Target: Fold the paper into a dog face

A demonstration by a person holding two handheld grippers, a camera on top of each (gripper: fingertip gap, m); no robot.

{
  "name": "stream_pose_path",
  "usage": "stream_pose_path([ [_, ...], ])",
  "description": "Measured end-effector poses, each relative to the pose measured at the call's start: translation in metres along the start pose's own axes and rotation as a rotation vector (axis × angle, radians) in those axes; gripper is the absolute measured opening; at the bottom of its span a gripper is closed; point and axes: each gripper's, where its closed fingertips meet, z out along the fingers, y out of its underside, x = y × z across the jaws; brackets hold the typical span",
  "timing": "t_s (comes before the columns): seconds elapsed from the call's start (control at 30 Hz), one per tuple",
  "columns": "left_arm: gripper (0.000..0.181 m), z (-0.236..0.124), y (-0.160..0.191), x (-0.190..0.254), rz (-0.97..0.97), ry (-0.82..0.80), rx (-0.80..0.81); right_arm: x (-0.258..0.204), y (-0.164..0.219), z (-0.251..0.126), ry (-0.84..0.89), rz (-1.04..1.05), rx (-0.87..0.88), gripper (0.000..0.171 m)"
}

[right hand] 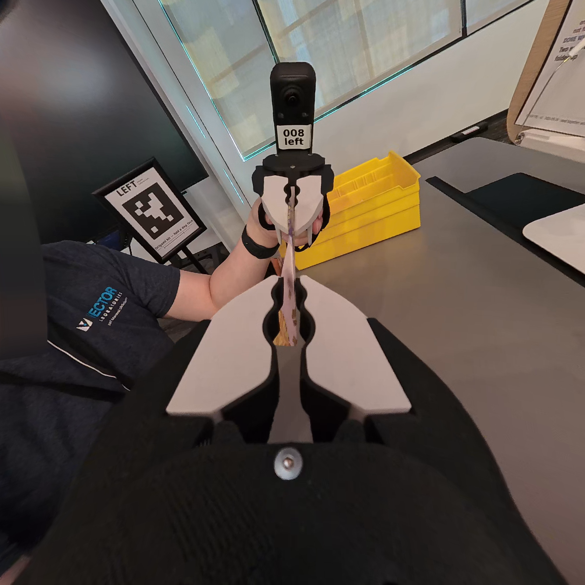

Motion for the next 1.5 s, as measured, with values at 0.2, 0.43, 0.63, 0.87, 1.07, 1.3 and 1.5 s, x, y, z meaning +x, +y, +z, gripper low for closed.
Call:
stream_pose_path([
  [0.2, 0.0, 0.0015, -0.0005, 0.0015, -0.002, 0.008, 0.004, -0.0003, 0.0021, 0.0004, 0.001, -0.003, -0.013, 0.005],
  [0.43, 0.0, 0.0015, -0.0003, 0.0027, -0.002, 0.014, 0.002, 0.0014, 0.0029, 0.0001, 0.013, -0.01, -0.016, 0.002],
  [0.63, 0.0, 0.0019, 0.0, 0.0027, -0.001, 0.012, -0.001, 0.0015, 0.0032, -0.0002, 0.016, -0.013, -0.017, 0.001],
  [0.87, 0.0, 0.0032, 0.0014, 0.0022, 0.011, 0.002, -0.011, 0.0038, 0.0049, -0.001, 0.018, 0.001, -0.021, 0.001],
  [1.07, 0.003, 0.0026, 0.0004, 0.0018, 0.007, 0.002, -0.005, 0.0047, 0.0044, -0.0027, 0.022, 0.002, -0.016, 0.001],
  [1.3, 0.009, 0.001, -0.0013, 0.0013, 0.01, -0.006, 0.004, 0.0066, 0.0039, -0.0053, 0.028, 0.007, -0.009, 0.001],
  [1.5, 0.011, 0.002, -0.0001, 0.0009, 0.008, -0.007, -0.004, 0.0074, 0.0035, -0.0075, 0.032, 0.011, -0.005, 0.001],
])
